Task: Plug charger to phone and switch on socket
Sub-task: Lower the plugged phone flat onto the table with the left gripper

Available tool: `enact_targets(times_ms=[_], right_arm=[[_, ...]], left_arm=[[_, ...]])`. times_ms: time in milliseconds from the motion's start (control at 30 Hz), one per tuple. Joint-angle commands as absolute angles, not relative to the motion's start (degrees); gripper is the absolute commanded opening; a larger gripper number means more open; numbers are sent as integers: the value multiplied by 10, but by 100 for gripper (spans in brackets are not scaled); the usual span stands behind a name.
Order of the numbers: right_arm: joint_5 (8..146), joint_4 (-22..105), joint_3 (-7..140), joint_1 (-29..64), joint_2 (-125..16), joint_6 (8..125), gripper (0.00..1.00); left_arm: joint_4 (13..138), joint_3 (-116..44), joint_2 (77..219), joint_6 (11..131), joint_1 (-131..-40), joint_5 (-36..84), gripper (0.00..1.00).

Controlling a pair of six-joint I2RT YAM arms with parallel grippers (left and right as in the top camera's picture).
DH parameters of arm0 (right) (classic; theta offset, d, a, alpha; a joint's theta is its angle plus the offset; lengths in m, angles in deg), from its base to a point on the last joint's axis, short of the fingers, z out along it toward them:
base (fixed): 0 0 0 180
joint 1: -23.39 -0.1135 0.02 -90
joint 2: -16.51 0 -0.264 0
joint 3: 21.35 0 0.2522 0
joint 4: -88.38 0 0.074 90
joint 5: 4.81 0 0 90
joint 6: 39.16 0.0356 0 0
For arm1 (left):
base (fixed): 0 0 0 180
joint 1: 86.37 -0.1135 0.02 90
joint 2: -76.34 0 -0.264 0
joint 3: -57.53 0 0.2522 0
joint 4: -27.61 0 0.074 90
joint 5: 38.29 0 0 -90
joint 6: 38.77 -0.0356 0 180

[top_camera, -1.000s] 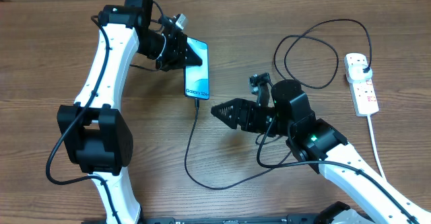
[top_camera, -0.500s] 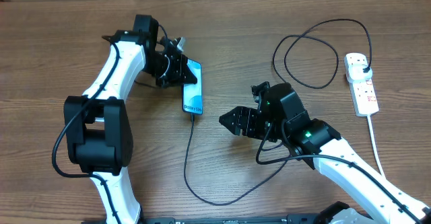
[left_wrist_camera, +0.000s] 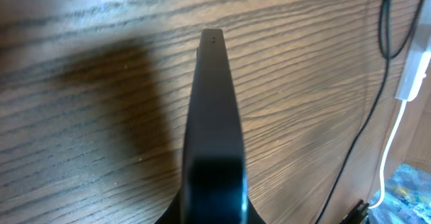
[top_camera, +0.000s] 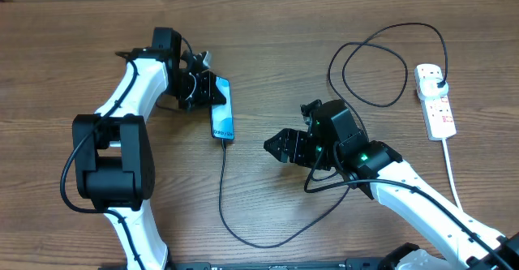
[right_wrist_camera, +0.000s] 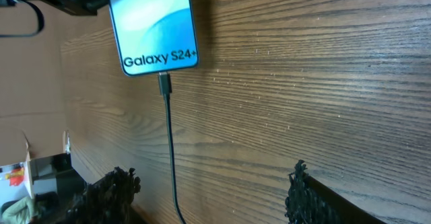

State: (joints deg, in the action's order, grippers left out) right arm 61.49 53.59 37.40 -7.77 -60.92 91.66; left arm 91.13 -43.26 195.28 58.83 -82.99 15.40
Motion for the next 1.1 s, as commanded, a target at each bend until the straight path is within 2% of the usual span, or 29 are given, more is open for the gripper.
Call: enact_targets(times_ms=[0, 1067], right_arm=[[628, 539, 370, -77, -612, 912, 73], [657, 530, 370, -77, -652, 910, 72]], left_arm=[[905, -407, 1934, 599, -829, 149, 4], [866, -348, 1934, 628, -829, 149, 4]])
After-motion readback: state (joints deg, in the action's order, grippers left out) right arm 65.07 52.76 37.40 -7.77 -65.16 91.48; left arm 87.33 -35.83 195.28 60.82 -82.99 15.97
